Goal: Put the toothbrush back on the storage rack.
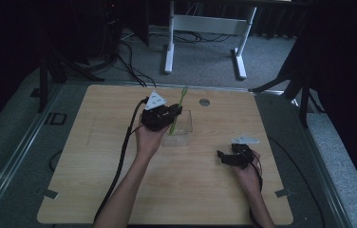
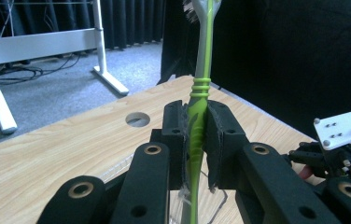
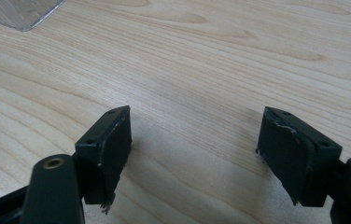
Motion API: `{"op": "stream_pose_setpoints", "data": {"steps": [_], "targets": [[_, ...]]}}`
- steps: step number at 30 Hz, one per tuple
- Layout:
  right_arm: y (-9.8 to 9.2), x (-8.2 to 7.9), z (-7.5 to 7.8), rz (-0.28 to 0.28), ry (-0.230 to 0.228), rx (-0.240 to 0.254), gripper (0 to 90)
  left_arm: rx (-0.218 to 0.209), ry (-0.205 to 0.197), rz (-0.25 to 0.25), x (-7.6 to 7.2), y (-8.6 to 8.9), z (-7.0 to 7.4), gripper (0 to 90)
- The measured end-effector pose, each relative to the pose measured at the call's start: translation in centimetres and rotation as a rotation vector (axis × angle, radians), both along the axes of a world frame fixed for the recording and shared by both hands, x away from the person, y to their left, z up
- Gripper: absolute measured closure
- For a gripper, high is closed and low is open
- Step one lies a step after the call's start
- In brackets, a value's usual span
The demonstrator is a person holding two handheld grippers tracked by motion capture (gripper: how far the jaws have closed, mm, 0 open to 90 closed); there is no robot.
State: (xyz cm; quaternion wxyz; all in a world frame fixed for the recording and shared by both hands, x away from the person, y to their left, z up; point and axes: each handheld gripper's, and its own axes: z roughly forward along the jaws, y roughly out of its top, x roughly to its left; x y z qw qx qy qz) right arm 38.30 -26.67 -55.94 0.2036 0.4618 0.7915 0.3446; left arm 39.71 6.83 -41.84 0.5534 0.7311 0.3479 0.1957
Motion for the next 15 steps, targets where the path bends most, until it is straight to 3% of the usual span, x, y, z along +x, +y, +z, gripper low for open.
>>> {"op": "stream_pose_setpoints", "data": {"steps": [15], "targets": [[0.00, 0.00, 0.00, 0.000, 0.000, 0.000, 25.8, -0.002, -0.028, 0.056, 0.62, -0.34, -0.75, 78.9]]}}
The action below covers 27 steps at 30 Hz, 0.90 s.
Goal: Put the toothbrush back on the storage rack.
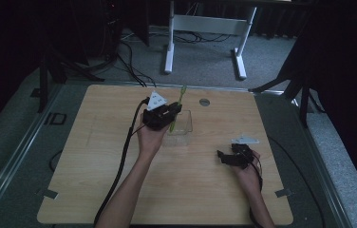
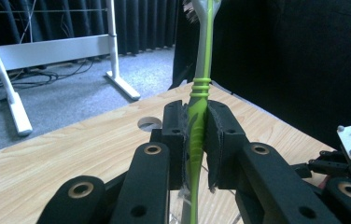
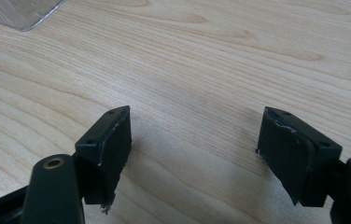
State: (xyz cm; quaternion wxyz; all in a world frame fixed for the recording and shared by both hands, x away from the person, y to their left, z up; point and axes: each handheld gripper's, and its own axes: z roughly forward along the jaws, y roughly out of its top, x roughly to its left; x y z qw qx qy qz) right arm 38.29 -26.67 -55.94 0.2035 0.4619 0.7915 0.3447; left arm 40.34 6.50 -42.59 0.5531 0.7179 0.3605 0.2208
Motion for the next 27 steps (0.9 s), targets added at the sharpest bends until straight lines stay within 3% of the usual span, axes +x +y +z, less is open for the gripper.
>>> {"op": "stream_pose_setpoints", "data": {"steps": [16, 27], "targets": [[0.0, 0.0, 0.0, 0.000, 0.000, 0.000, 25.8, 0.017, -0.019, 0.015, 0.6, -0.1, -0.7, 78.9], [0.0, 0.0, 0.0, 0.000, 0.001, 0.000, 25.7, 0.056, 0.008, 0.029, 1.3, -0.1, -2.2, 78.9]]}}
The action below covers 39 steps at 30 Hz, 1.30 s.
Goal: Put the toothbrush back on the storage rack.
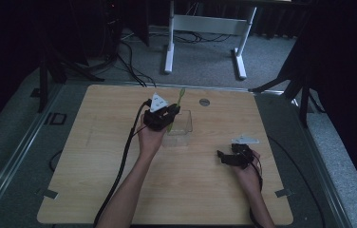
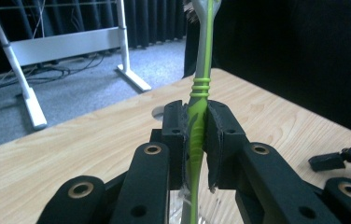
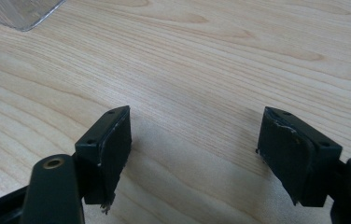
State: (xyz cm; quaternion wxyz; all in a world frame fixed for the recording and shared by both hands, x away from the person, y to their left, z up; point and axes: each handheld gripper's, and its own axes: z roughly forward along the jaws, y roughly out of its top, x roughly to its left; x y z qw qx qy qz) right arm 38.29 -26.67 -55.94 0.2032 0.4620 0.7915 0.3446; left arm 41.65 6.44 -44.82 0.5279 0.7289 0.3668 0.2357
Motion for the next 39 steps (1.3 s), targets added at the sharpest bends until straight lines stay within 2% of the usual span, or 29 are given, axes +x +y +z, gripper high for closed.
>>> {"op": "stream_pose_setpoints", "data": {"steps": [6, 13, 15, 23, 24, 26, 28, 32, 38, 39], "targets": [[0.0, 0.0, 0.0, 0.000, 0.000, 0.001, 25.7, 0.025, 0.032, 0.005, 0.2, 0.1, -1.2, 78.9], [0.0, 0.0, 0.0, 0.000, 0.000, 0.000, 25.7, 0.069, 0.047, -0.002, 0.2, -0.2, -1.7, 78.7], [0.0, 0.0, 0.0, 0.000, 0.000, 0.000, 25.7, 0.096, 0.065, -0.013, 0.3, -0.5, -2.0, 78.7], [0.0, 0.0, 0.0, 0.001, 0.000, 0.000, 25.8, 0.191, 0.085, -0.024, 0.2, -1.3, -2.8, 78.5], [0.0, 0.0, 0.0, 0.000, 0.000, 0.000, 25.7, 0.191, 0.085, -0.024, 0.2, -1.3, -2.8, 78.5], [0.0, 0.0, 0.0, -0.001, 0.000, 0.001, 25.7, 0.229, 0.096, -0.028, 0.1, -1.5, -3.0, 78.5], [0.0, 0.0, 0.0, 0.000, 0.000, 0.000, 25.7, 0.247, 0.098, -0.030, 0.0, -1.6, -3.0, 78.4], [0.0, 0.0, 0.0, 0.001, 0.000, -0.001, 25.7, 0.264, 0.102, -0.034, -0.1, -1.8, -3.2, 77.6], [0.0, 0.0, 0.0, 0.001, 0.000, 0.000, 25.7, 0.249, 0.106, -0.044, -0.4, -1.7, -3.0, 72.6], [0.0, 0.0, 0.0, 0.001, 0.000, -0.001, 25.7, 0.234, 0.101, -0.041, -0.5, -1.7, -2.8, 70.3]]}}
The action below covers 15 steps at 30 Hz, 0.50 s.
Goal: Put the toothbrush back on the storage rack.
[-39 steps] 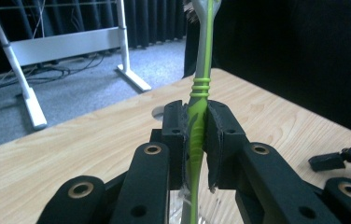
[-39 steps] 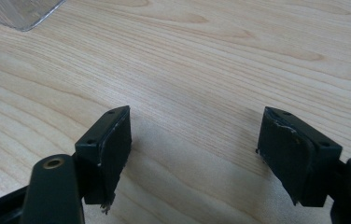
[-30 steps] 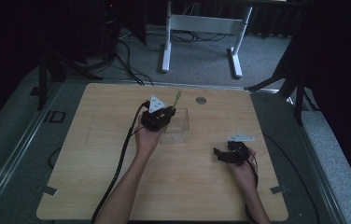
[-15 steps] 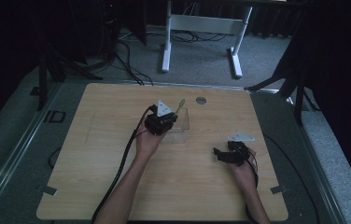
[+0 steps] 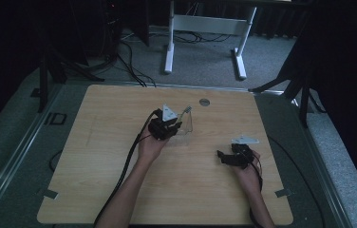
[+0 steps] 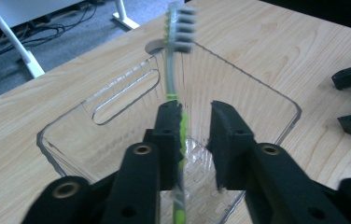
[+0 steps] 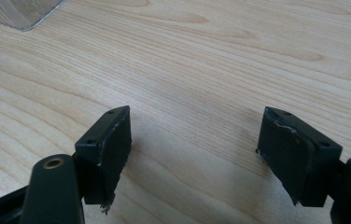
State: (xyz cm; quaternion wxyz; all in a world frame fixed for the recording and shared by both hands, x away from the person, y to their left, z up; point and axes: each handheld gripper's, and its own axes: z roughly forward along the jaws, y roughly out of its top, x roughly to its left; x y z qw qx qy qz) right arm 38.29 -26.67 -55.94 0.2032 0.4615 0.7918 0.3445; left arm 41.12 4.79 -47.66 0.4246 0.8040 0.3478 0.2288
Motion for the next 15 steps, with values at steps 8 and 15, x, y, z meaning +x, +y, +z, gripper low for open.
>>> {"op": "stream_pose_setpoints", "data": {"steps": [8, 15], "targets": [[0.0, 0.0, 0.0, 0.001, -0.001, -0.001, 25.7, -0.075, -0.085, 0.107, -1.1, 1.8, 1.6, 47.8], [0.0, 0.0, 0.0, 0.000, 0.000, 0.000, 25.7, -0.110, -0.085, 0.199, -1.6, 4.4, 1.8, 34.9]]}}
